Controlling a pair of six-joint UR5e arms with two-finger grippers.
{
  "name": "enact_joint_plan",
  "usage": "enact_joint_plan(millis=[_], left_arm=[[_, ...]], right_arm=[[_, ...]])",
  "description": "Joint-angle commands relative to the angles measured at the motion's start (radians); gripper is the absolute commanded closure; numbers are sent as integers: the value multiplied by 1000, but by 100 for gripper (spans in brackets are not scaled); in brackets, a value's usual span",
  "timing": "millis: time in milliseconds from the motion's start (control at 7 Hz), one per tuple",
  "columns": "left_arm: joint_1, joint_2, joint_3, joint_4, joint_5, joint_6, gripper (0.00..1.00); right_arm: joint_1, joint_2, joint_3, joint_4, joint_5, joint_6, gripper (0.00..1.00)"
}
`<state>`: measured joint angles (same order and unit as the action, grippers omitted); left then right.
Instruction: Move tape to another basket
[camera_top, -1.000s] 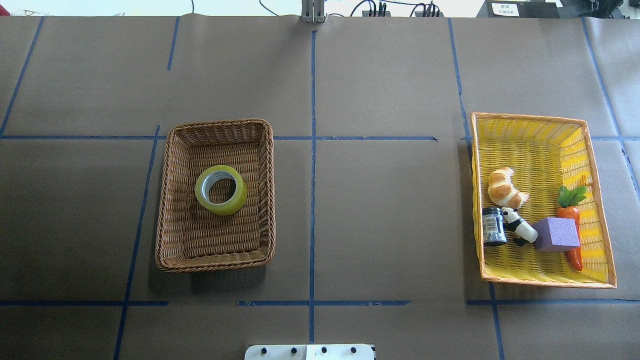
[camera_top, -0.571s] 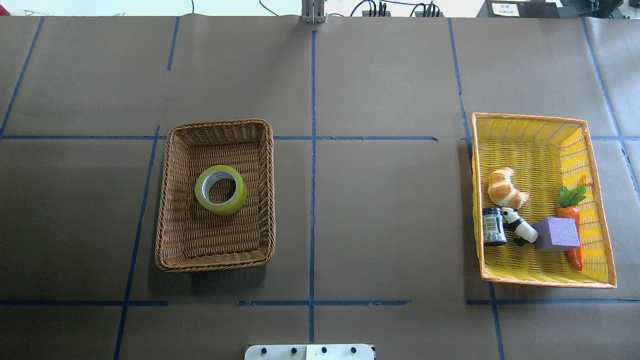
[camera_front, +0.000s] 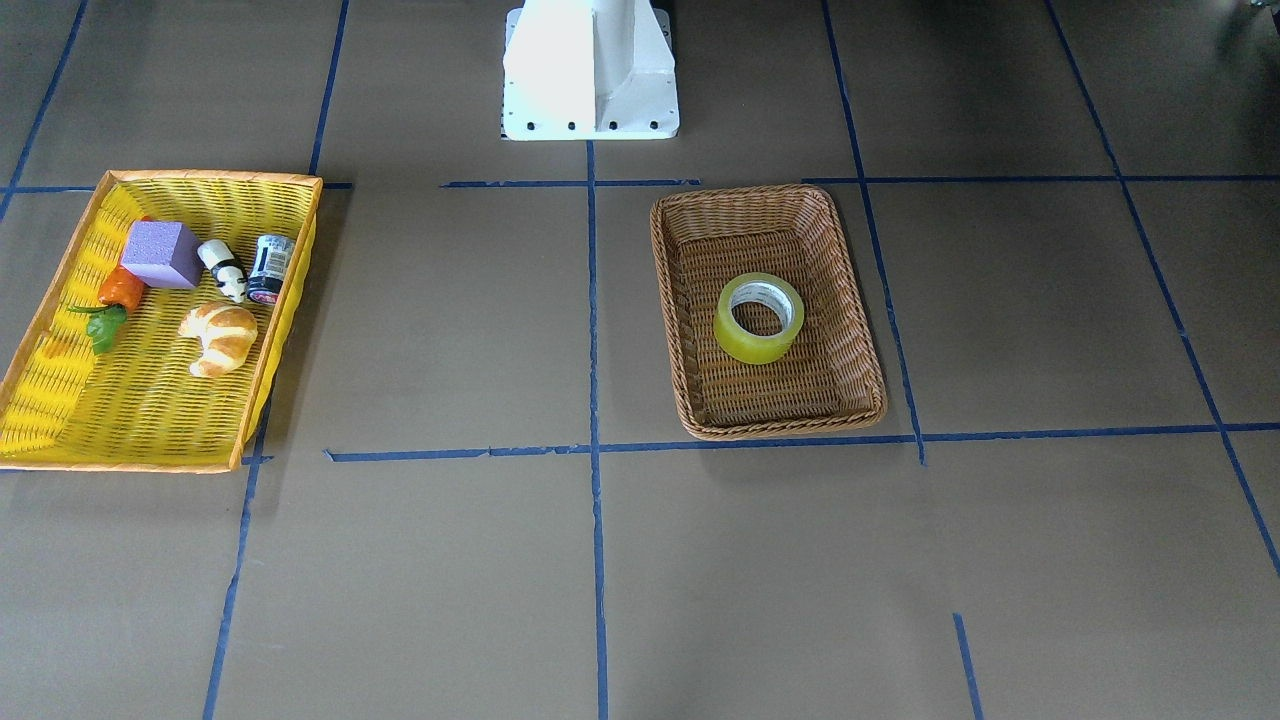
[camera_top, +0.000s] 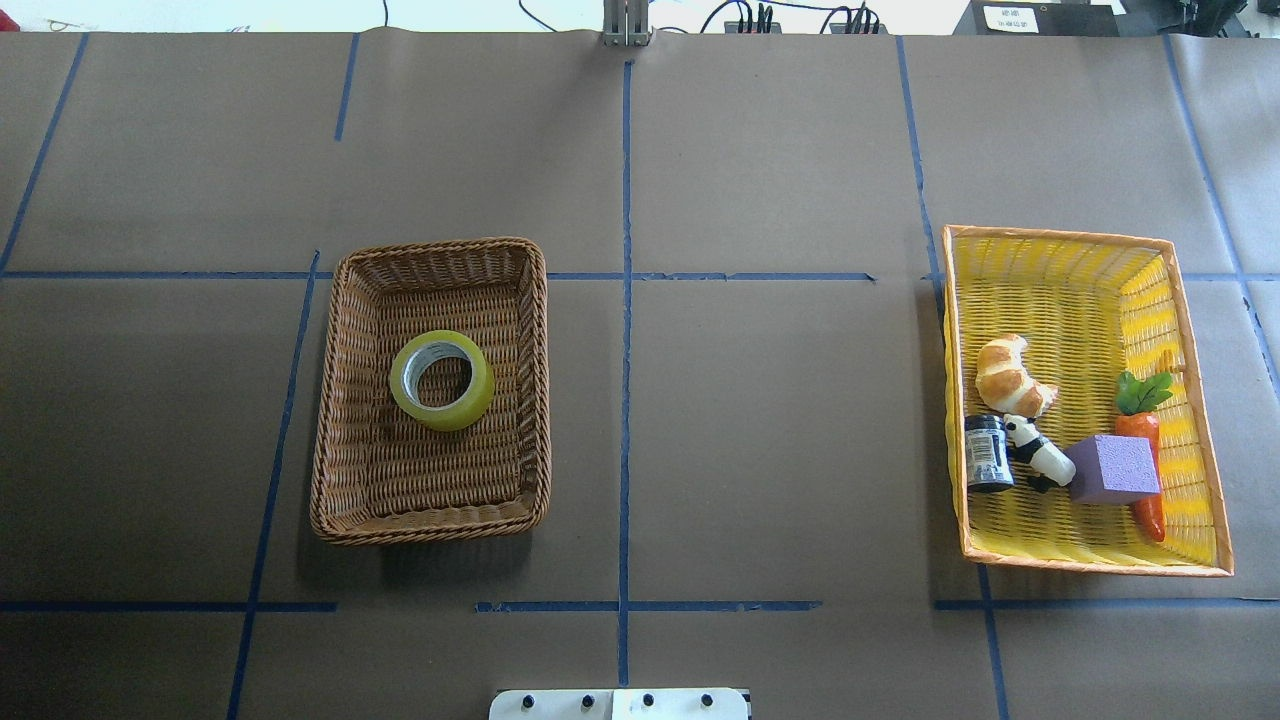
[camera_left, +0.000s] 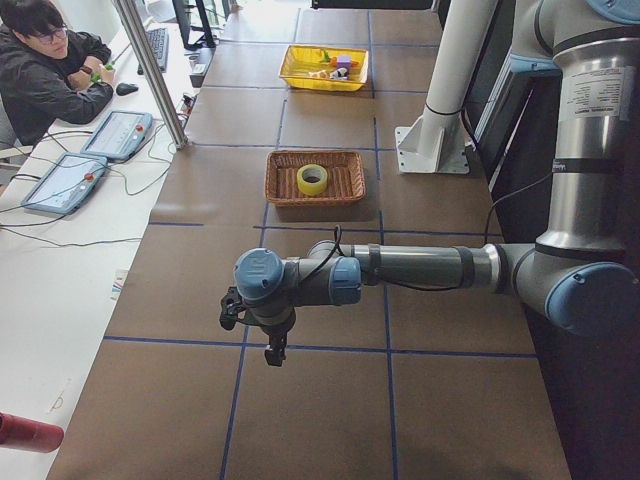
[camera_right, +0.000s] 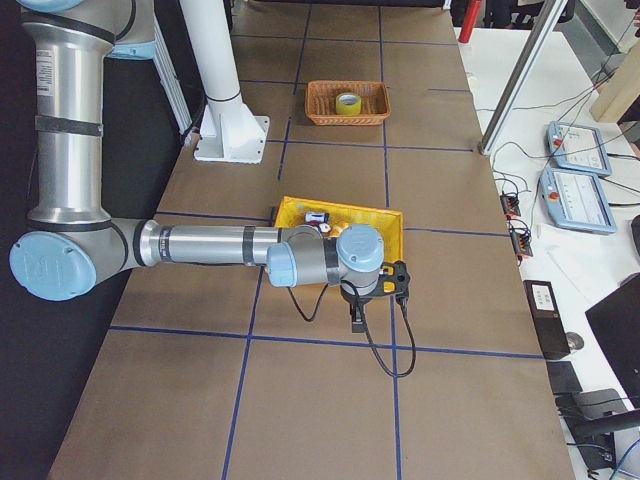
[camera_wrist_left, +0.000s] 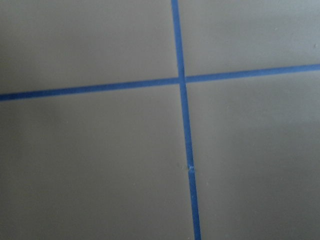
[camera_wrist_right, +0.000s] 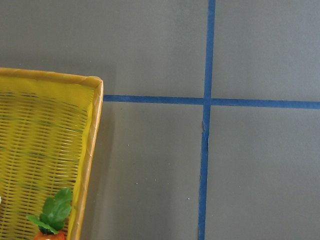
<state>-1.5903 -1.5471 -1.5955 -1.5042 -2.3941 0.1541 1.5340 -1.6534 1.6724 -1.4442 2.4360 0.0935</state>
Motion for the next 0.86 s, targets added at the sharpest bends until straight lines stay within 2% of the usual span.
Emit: enact_joint_plan(millis=[0, 714], left_arm=[[1, 2, 0, 1, 1, -4, 0], [6, 2, 6, 1, 3, -2, 0]], right_arm=[[2, 0, -5, -1, 0, 2, 0], [2, -8, -5, -1, 0, 2, 0]])
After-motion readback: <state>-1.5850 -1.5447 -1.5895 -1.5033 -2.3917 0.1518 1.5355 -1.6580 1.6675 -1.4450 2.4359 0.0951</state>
